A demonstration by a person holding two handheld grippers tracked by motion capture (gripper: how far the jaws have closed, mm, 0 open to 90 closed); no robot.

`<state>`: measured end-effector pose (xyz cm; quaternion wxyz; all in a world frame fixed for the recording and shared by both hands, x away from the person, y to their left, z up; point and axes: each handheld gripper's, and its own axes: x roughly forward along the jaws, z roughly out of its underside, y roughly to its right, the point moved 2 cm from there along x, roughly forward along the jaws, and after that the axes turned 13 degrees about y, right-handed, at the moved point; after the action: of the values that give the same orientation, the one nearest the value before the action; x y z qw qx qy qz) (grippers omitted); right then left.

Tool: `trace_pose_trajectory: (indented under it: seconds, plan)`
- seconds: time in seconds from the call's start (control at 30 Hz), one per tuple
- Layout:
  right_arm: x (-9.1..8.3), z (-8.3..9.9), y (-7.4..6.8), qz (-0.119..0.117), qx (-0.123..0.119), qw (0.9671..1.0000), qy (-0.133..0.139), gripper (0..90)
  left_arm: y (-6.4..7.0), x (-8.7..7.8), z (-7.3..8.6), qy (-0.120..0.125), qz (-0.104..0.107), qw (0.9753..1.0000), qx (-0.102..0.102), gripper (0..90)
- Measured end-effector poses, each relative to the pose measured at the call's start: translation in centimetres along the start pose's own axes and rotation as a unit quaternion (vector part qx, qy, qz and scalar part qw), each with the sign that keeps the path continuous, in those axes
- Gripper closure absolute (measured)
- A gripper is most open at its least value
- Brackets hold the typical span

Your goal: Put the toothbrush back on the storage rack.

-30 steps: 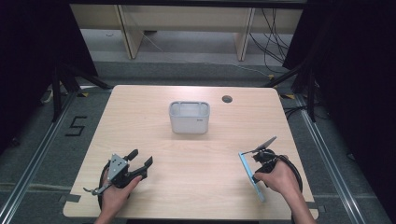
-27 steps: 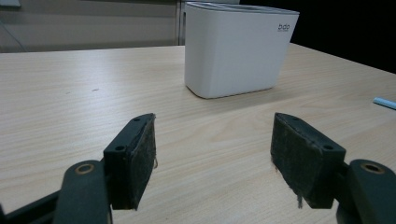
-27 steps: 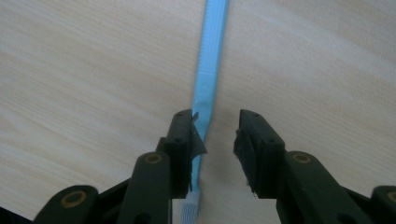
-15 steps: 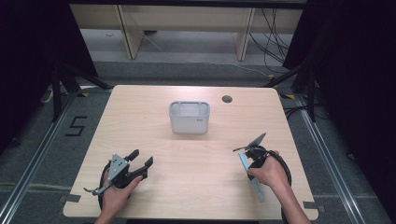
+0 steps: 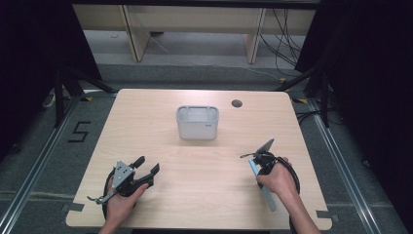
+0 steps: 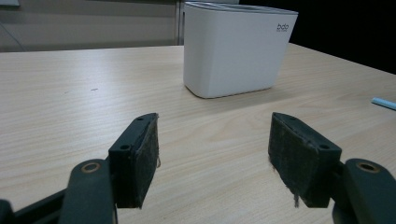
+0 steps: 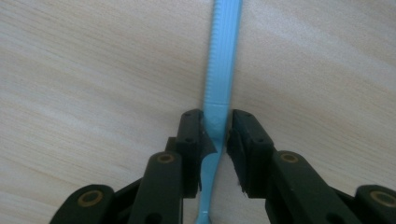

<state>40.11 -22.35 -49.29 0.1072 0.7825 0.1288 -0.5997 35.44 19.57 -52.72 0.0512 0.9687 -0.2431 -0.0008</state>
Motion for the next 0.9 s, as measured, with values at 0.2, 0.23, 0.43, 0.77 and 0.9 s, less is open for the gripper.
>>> trace_pose_trajectory:
  seconds: [0.2, 0.23, 0.43, 0.77, 0.9]
  plan:
    - [0.1, -0.2, -0.4, 0.011, -0.005, 0.9999, -0.006, 78.4, 0.0, 0.0, 0.0, -0.002, 0.001, 1.0000, 0.002, 33.5]
    - [0.0, -0.1, -0.6, 0.009, -0.013, 0.9999, -0.005, 78.9, 0.0, 0.0, 0.0, -0.002, 0.001, 1.0000, 0.000, 33.5]
    - [0.0, -0.2, -0.2, -0.009, -0.016, 0.9997, -0.014, 79.2, 0.0, 0.1, 0.0, -0.002, 0.003, 1.0000, 0.002, 33.9]
    - [-0.2, -0.2, 0.6, -0.029, -0.034, 0.9989, 0.009, 79.5, 0.2, 0.3, 0.1, -0.002, 0.003, 0.9999, 0.011, 34.6]
    - [-1.1, -0.3, 0.7, -0.033, -0.036, 0.9986, 0.020, 79.5, 0.3, 0.3, 0.1, -0.004, 0.004, 0.9999, 0.015, 34.6]
